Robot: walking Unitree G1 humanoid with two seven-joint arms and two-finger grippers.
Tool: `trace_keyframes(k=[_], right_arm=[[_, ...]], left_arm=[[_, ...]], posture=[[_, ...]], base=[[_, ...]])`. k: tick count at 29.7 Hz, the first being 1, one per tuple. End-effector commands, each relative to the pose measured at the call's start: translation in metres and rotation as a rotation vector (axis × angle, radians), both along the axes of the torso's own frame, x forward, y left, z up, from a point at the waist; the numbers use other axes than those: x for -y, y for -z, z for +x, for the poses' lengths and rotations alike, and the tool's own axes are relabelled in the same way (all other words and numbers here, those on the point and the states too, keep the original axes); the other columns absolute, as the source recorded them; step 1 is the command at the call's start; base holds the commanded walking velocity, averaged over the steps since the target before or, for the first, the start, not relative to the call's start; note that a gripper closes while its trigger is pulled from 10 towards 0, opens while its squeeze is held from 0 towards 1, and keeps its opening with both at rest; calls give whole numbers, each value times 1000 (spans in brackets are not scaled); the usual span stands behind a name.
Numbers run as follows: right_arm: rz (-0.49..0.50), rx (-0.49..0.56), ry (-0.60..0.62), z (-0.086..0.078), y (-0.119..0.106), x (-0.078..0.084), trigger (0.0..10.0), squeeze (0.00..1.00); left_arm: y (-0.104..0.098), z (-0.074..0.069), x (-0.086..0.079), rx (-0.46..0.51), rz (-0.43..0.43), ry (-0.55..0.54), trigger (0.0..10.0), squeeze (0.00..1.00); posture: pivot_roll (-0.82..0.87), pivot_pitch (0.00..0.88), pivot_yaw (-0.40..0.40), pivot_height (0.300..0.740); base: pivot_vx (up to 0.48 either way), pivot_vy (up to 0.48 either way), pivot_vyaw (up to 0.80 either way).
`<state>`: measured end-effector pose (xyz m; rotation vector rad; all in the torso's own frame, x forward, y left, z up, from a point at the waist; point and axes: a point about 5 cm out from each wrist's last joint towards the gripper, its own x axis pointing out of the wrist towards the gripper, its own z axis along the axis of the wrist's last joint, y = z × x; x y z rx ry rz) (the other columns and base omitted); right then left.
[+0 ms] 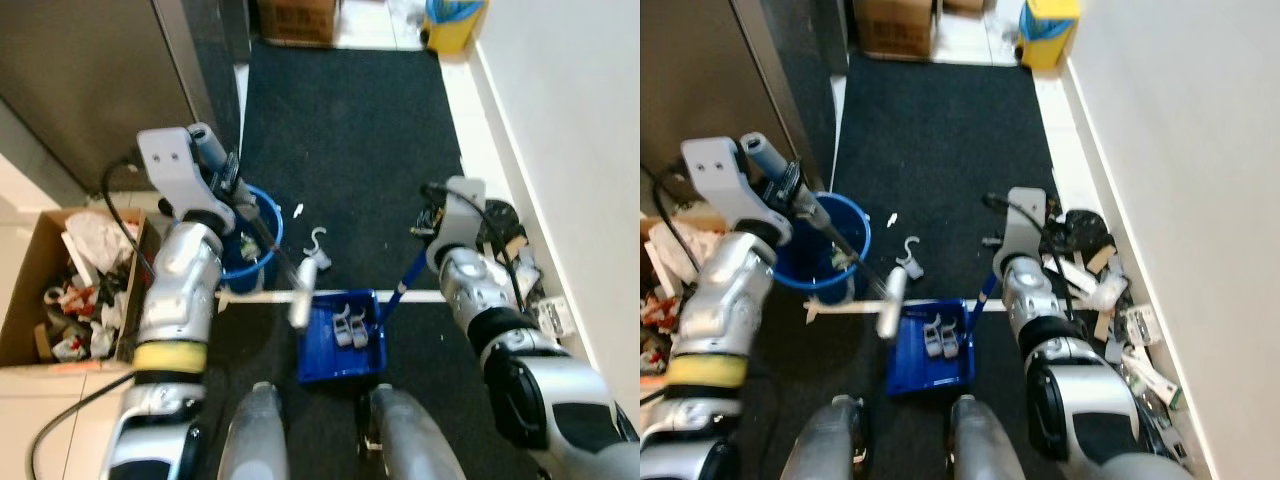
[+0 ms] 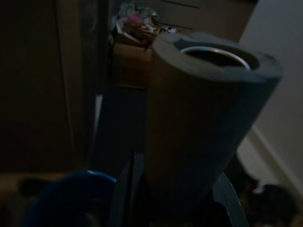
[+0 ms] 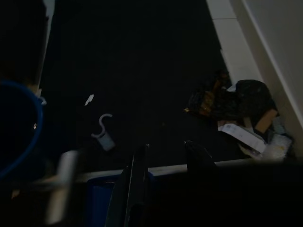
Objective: Sweep floor
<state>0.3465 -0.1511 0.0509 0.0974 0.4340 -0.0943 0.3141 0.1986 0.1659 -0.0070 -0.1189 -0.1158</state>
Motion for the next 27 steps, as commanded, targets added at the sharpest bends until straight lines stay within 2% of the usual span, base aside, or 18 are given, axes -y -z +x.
trace_keyframes(k=[1,6,7,9,10,12,14,17,22,24,27], right_arm=[[3,48,61,8,-14,13,10000,0],[11,69,86,13,-21,20,10000,0],[33,81,106,15,-26,23,10000,0],[57,94,124,18,-31,25,10000,0],[57,94,124,18,-31,25,10000,0],[71,120,142,22,-39,28,10000,0],[71,120,142,22,-39,28,10000,0],[68,189,165,33,-63,33,10000,0],[67,243,165,40,-80,32,10000,0],[59,274,165,45,-94,31,10000,0],[50,301,153,49,-107,29,10000,0]], left_arm=[[-20,-7,5,49,48,86,10000,0],[-31,-14,7,33,45,139,10000,0],[-26,-20,11,-10,88,176,10000,0],[-6,-22,14,-103,125,168,10000,0],[-6,-22,14,-103,125,168,10000,0],[23,-22,13,-213,143,134,10000,0],[23,-22,13,-213,143,134,10000,0],[65,-26,18,-373,148,99,10000,0],[66,-26,17,-377,183,70,10000,0],[60,-25,13,-365,206,34,10000,0],[56,-28,12,-360,237,41,10000,0]], posture=[[91,89,-68,740],[95,88,-67,740],[101,85,-64,740],[101,85,-64,740],[101,85,-64,740],[97,83,-62,740],[97,83,-62,740],[88,80,-62,740],[80,76,-58,740],[80,76,-58,740],[89,73,-59,740]], base=[[0,0,0],[0,0,0],[0,0,0],[0,0,0],[0,0,0],[0,0,0],[0,0,0],[0,0,0],[0,0,0],[0,0,0],[0,0,0]])
